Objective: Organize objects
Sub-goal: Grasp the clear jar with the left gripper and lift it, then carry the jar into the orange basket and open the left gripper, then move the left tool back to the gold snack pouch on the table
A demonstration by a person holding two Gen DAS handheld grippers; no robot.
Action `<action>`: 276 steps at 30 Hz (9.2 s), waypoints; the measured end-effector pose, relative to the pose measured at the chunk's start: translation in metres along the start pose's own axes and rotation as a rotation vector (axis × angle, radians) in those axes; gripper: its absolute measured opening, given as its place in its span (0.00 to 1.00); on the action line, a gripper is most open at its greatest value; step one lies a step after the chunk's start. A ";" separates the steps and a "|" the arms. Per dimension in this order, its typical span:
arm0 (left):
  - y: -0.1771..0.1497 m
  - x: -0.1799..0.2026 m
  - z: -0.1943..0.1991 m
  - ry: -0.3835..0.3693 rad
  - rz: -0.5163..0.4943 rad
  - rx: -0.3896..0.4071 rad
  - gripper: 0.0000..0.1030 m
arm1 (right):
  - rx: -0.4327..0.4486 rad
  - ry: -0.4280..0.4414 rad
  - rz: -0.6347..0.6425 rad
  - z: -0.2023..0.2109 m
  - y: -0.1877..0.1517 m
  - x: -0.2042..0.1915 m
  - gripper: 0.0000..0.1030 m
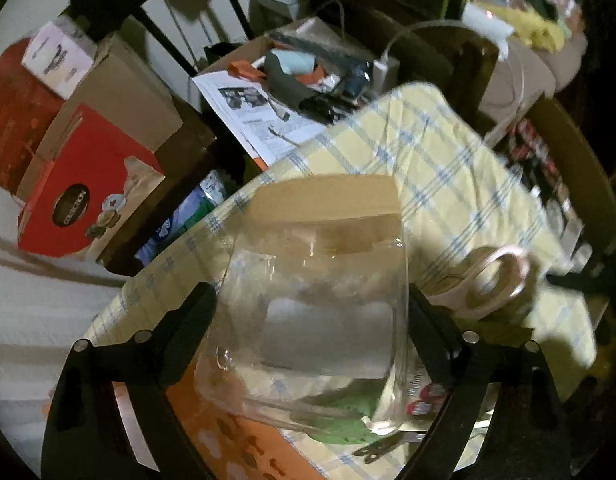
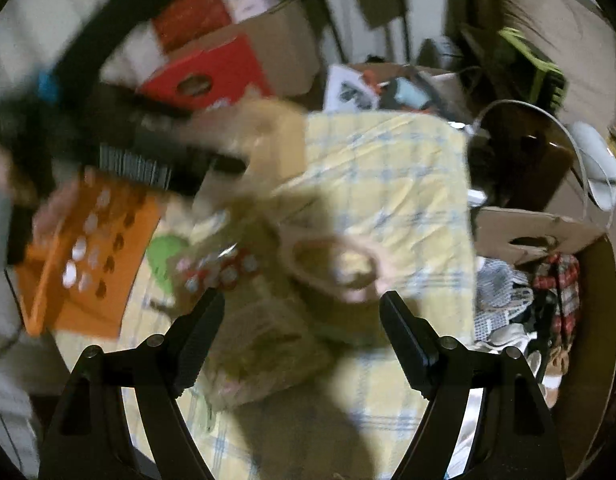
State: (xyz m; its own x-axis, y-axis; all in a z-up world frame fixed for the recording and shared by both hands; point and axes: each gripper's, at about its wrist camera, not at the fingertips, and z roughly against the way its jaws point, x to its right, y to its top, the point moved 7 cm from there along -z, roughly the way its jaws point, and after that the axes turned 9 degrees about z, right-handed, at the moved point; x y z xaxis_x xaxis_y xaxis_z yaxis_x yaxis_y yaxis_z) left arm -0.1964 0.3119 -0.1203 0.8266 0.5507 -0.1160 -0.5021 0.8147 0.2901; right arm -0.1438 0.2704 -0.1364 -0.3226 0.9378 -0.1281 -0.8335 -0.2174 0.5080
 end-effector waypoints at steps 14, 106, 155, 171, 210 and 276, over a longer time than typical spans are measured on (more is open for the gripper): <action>-0.011 -0.012 0.029 -0.171 0.152 -0.001 0.53 | 0.069 0.129 -0.059 -0.007 0.010 -0.029 0.79; -0.183 0.057 0.085 -0.512 0.536 0.199 0.61 | 0.150 0.132 -0.273 0.069 -0.048 0.010 0.54; -0.182 -0.187 0.165 -0.449 0.661 0.345 0.46 | 0.172 0.435 -0.189 0.042 0.121 -0.206 0.41; -0.206 -0.295 0.075 -0.415 0.682 0.185 0.46 | -0.010 0.520 -0.289 -0.075 0.140 -0.275 0.40; -0.191 -0.210 0.139 -0.417 0.585 0.322 0.91 | 0.134 0.244 -0.015 0.041 0.104 -0.208 0.57; -0.189 0.079 0.026 -0.702 0.621 0.025 0.73 | -0.069 0.112 -0.093 -0.006 -0.030 0.030 0.28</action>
State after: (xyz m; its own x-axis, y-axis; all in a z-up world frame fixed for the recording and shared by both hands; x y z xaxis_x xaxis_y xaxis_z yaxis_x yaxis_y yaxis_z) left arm -0.0295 0.1968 -0.1600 0.3803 0.6438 0.6640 -0.9063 0.4026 0.1286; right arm -0.1312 0.3030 -0.1605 -0.2876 0.9194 -0.2683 -0.8897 -0.1527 0.4303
